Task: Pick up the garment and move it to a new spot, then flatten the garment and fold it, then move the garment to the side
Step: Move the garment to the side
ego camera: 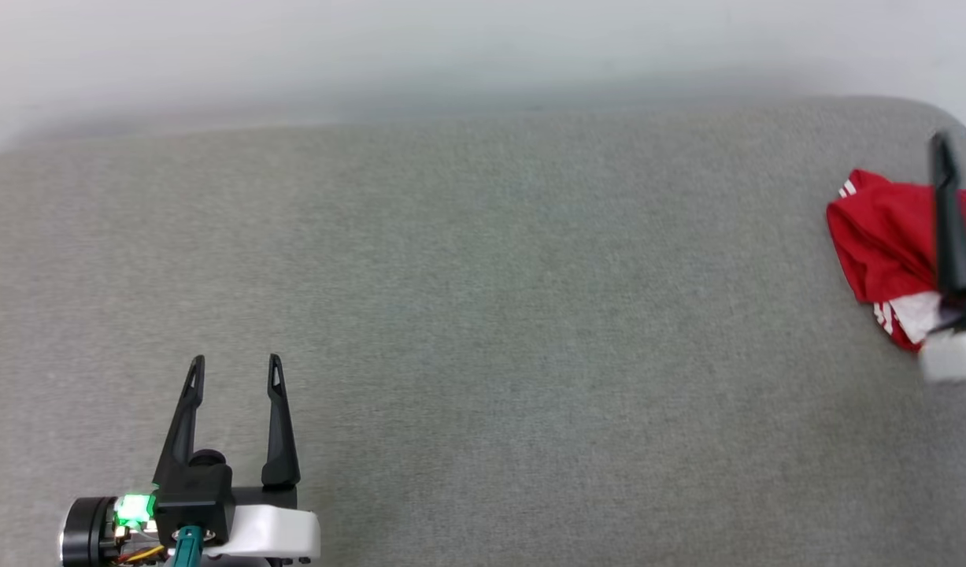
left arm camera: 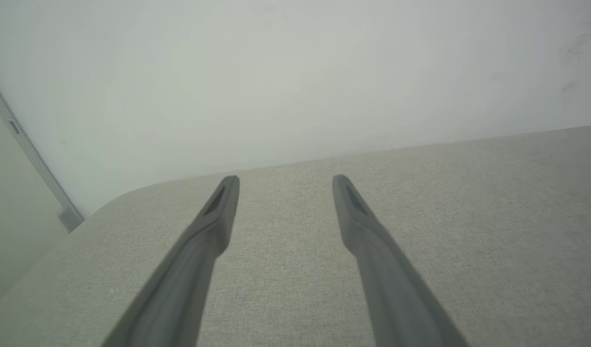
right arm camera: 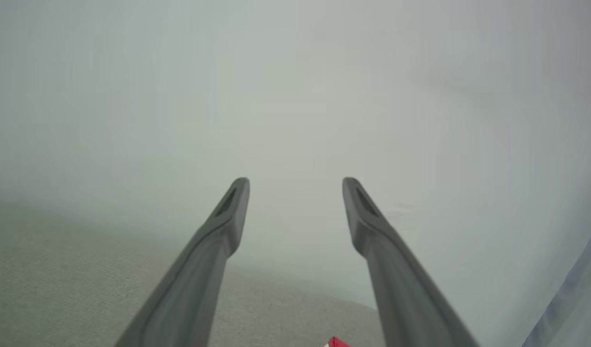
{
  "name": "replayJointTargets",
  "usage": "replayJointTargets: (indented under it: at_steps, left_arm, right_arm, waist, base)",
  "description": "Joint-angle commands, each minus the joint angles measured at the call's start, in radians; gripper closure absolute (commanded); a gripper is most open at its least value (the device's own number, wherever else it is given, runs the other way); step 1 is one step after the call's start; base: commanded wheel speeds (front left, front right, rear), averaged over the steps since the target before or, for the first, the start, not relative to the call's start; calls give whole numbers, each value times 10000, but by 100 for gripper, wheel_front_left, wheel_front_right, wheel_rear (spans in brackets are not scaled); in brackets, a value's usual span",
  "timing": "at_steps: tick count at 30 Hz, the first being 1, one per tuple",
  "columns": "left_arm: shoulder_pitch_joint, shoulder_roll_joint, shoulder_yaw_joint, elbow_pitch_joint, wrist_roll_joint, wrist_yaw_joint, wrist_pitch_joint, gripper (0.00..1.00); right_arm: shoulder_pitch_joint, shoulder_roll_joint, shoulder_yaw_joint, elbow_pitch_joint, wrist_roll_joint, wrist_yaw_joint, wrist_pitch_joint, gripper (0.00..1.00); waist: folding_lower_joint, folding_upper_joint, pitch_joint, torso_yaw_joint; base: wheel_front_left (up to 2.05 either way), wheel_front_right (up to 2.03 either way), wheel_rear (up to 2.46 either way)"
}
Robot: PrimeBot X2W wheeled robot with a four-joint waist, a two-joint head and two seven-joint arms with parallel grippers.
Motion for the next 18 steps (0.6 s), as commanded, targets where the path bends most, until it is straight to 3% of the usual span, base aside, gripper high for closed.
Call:
replayJointTargets:
  at_steps: [1,9,18]
  left_arm:
    - [114,-23,11,30,-24,-30,-22,0]
    - [417,-118,25,211,-43,-114,-22,0]
    - [622,-204,-61,456,-56,-266,-22,0]
  right_arm:
    - [489,362,-13,-221,-153,-17,-81,0]
    - [2300,2030,-142,-673,-704,-17,-126,0]
    - [3608,2840,-155,-271,-783,-16,-253,0]
  waist:
    - [2,0,-272,237]
    - [2,0,-773,563]
    - [2,0,-1224,809]
  base:
    - [0,0,0]
    - [0,0,0]
    - [0,0,0]
